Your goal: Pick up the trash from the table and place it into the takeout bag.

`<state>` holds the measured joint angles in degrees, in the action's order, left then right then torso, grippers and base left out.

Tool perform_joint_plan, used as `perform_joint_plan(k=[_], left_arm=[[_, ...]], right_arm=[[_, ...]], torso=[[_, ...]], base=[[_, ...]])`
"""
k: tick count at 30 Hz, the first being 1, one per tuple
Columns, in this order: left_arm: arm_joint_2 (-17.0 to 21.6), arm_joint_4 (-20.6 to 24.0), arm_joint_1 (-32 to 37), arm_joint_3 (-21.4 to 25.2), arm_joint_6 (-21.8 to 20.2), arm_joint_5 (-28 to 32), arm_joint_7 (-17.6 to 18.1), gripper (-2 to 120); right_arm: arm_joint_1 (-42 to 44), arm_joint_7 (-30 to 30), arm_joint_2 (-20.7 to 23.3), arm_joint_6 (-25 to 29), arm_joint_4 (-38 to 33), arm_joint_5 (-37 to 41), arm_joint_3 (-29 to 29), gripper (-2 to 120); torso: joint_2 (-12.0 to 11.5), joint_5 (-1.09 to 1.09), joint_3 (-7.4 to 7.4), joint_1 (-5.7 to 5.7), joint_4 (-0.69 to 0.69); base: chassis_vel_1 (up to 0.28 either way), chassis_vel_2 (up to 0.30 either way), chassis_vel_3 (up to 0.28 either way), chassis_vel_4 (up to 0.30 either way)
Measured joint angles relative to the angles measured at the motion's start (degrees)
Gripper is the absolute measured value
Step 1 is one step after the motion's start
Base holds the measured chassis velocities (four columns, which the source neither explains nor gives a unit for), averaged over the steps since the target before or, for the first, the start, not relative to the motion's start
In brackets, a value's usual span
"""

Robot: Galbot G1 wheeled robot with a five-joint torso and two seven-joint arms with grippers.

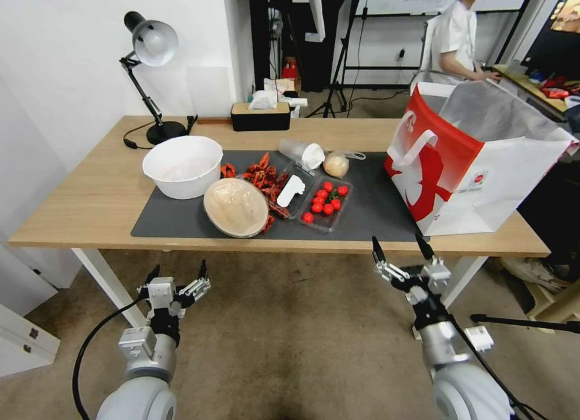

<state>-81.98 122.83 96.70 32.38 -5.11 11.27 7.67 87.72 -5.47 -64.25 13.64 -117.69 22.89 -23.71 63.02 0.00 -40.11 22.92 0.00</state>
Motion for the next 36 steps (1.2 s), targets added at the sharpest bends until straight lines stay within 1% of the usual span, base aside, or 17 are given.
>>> perform_joint_plan(k=[1, 3, 5, 7, 9, 13, 15, 16, 17, 18, 23, 25, 26, 28, 32, 35, 36], left_arm=[[-0.03, 0.27, 0.02, 0.06, -0.02, -0.59, 0.0, 100], [-0.05, 0.32, 0.03, 0.07, -0.03, -0.66, -0.01, 100], [-0.44, 1.02, 0.18, 0.03, -0.08, -1.18, -0.01, 100], [-0.52, 1.1, 0.22, -0.02, -0.09, -1.27, -0.01, 100], [-0.62, 1.17, 0.39, -0.11, -0.12, -1.63, -0.04, 100], [-0.63, 1.28, 0.52, -0.1, -0.12, -1.84, -0.07, 100], [-0.63, 1.64, 0.67, -0.01, -0.15, -1.91, -0.14, 100], [-0.63, 1.64, 0.67, -0.01, -0.15, -1.91, -0.14, 100], [-0.71, 1.77, 0.74, 0.01, -0.19, -1.94, -0.17, 100], [-0.81, 1.79, 0.82, 0.01, -0.21, -1.97, -0.17, 100], [-1.08, 1.81, 1.03, -0.01, -0.23, -2.14, -0.18, 100], [-1.3, 1.81, 1.22, 0.02, -0.23, -2.37, -0.18, 100], [-1.3, 1.81, 1.22, 0.02, -0.23, -2.37, -0.18, 100], [-1.57, 1.82, 1.25, 0.09, -0.23, -2.62, -0.19, 100], [-1.77, 1.83, 1.25, 0.18, -0.23, -2.71, -0.21, 100], [-1.9, 1.83, 1.24, 0.49, -0.23, -2.79, -0.21, 100], [-1.9, 1.83, 1.24, 0.49, -0.23, -2.79, -0.21, 100]], right_arm=[[-2.03, -1.09, 0.78, -1.5, -0.18, 0.92, 1.16, 100], [-2.4, -1.28, 0.92, -1.82, -0.23, 1.07, 1.41, 100], [-5.76, -2.69, 2.29, -4.69, -0.42, 1.93, 3.24, 100], [-6.69, -3.02, 2.69, -5.4, -0.45, 2.2, 3.7, 100], [-10.08, -4.49, 4.03, -8.04, -0.44, 3.29, 5.3, 100], [-12.53, -5.24, 5.16, -9.55, 0.05, 4.14, 6.65, 100], [-15.99, -6.02, 7.2, -12.0, 0.82, 6.68, 8.87, 100], [-15.99, -6.02, 7.2, -12.0, 0.82, 6.68, 8.87, 100], [-18.45, -6.47, 8.57, -13.95, 1.92, 8.61, 10.46, 100], [-20.15, -6.58, 9.3, -14.72, 3.03, 9.38, 11.27, 100], [-24.69, -6.7, 10.86, -16.47, 5.68, 11.88, 12.82, 100], [-28.9, -7.46, 11.84, -19.0, 7.68, 15.29, 14.5, 100], [-28.9, -7.46, 11.84, -19.0, 7.68, 15.29, 14.5, 100], [-32.61, -8.04, 12.19, -19.92, 9.92, 16.86, 16.35, 100], [-35.73, -8.74, 12.24, -20.68, 11.78, 18.16, 18.11, 100], [-40.46, -9.73, 12.23, -23.13, 14.62, 20.35, 20.82, 100], [-40.46, -9.73, 12.23, -23.13, 14.62, 20.35, 20.82, 100]], torso=[[0.0, 0.0, 0.0, 0.0, 0.01], [0.0, 0.0, 0.0, 0.0, 0.01], [0.0, 0.0, 0.0, 0.0, 0.0], [0.0, 0.0, 0.0, 0.0, 0.0], [0.0, 0.0, 0.0, 0.0, 0.0], [0.0, 0.0, 0.0, 0.0, 0.0], [0.0, 0.0, 0.0, 0.0, 0.01], [0.0, 0.0, 0.0, 0.0, 0.01], [0.0, 0.0, 0.0, 0.0, 0.0], [0.0, 0.01, 0.0, 0.0, 0.0], [0.0, 0.01, 0.0, 0.0, 0.0], [0.0, 0.0, 0.0, 0.0, 0.0], [0.0, 0.0, 0.0, 0.0, 0.0], [0.0, 0.0, 0.0, 0.0, 0.0], [0.0, 0.01, 0.0, 0.0, 0.01], [0.0, 0.0, 0.0, 0.0, 0.01], [0.0, 0.0, 0.0, 0.0, 0.01]], base=[[0.0, 0.0, 0.0, 0.0], [0.0, 0.0, 0.0, 0.0], [0.0, 0.0, 0.0, 0.0], [0.0, 0.0, 0.0, 0.0], [0.0, 0.0, 0.0, 0.0], [0.0, 0.0, 0.0, 0.0], [0.0, 0.0, 0.0, 0.0], [0.0, 0.0, 0.0, 0.0], [0.0, 0.0, 0.0, 0.0], [0.0, 0.0, 0.0, 0.0], [0.0, 0.0, 0.0, 0.0], [0.0, 0.0, 0.0, 0.0], [0.0, 0.0, 0.0, 0.0], [0.0, 0.0, 0.0, 0.0], [0.0, 0.0, 0.0, 0.0], [0.0, 0.0, 0.0, 0.0], [0.0, 0.0, 0.0, 0.0]])
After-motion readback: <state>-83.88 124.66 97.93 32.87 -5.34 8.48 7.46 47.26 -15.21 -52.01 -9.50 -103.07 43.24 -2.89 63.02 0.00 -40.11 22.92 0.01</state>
